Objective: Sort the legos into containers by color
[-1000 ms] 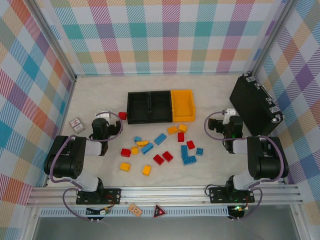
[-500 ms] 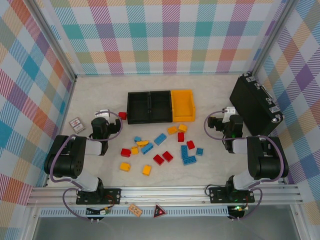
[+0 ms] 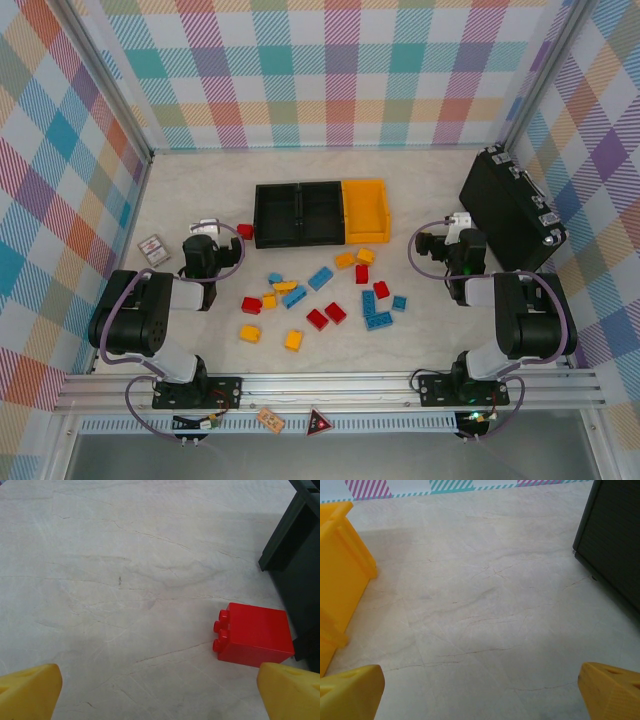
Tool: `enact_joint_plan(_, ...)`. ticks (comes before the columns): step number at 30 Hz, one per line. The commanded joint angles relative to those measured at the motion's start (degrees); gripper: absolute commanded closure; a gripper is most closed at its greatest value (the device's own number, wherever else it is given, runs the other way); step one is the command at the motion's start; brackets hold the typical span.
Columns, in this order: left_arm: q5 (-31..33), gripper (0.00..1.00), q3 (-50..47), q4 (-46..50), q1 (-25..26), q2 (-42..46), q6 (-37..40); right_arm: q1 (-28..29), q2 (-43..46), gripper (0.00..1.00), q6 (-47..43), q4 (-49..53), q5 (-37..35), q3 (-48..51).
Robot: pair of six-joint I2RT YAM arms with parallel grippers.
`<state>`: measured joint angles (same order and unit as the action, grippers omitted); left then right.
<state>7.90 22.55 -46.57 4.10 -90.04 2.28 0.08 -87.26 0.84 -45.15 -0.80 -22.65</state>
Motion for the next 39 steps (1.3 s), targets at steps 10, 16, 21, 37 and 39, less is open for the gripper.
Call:
enact_joint_plan(10, 7.19, 0.0, 7.98, 19.04, 0.56, 13.91, -5.99, 0.41, 12.99, 0.01, 3.02, 21.23, 0.55, -8.11)
enact_joint_plan(16, 5.77, 0.0, 15.86, 37.29, 0.46, 23.3, -27.11, 0.38, 23.2, 0.01, 18.78, 33.95, -1.21, -12.14)
enact_joint_plan(21, -3.36, 0.0, 17.76, 45.23, 0.03, 28.7, -35.64, -0.22, 28.83, 0.01, 38.55, 46.65, -0.21, -13.43)
enact_joint_plan(37, -24.27, 0.32, 9.15, 73.31, 7.79, 52.28, -39.89, 3.66, 31.58, 0.29, 32.55, 80.43, 14.43, -21.8)
enact_joint_plan(39, -23.58, 0.36, 7.53, 74.98, 10.63, 55.75, -41.36, 6.89, 29.65, 0.32, 32.58, 81.35, 12.92, -22.05)
